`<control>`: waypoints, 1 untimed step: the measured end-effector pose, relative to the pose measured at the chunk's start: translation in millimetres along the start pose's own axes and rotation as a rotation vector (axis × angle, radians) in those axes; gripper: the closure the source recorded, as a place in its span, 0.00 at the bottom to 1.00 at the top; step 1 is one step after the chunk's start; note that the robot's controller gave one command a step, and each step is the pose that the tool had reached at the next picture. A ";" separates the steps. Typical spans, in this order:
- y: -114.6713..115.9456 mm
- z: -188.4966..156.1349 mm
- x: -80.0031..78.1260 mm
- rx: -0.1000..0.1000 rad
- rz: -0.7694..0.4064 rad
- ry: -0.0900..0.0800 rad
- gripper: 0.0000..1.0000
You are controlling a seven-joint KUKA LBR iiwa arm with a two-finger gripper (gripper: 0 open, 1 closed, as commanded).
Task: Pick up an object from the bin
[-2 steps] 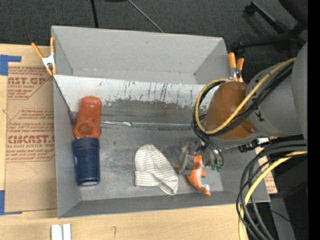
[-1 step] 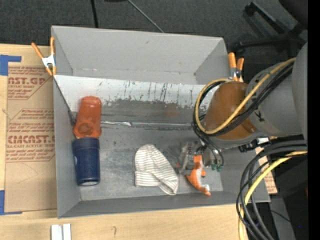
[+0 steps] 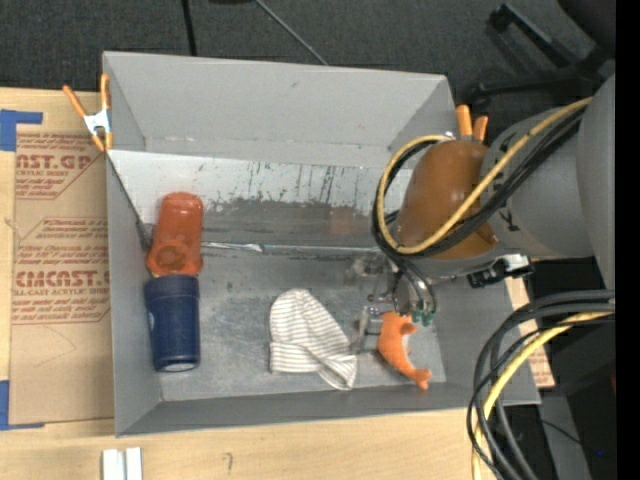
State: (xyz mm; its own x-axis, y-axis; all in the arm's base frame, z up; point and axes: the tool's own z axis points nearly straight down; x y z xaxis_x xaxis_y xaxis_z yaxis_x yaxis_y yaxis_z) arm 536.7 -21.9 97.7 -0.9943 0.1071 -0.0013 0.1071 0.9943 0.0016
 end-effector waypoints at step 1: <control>-0.1 0.1 0.1 0.000 0.000 0.000 0.00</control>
Offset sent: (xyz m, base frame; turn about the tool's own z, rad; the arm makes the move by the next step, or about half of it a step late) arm -0.0338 0.0321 -0.0277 -0.0876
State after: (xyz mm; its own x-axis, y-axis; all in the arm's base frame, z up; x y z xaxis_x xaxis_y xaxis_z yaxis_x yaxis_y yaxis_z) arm 536.6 -22.0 97.6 -0.9943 0.1070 -0.0010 0.1070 0.9943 0.0012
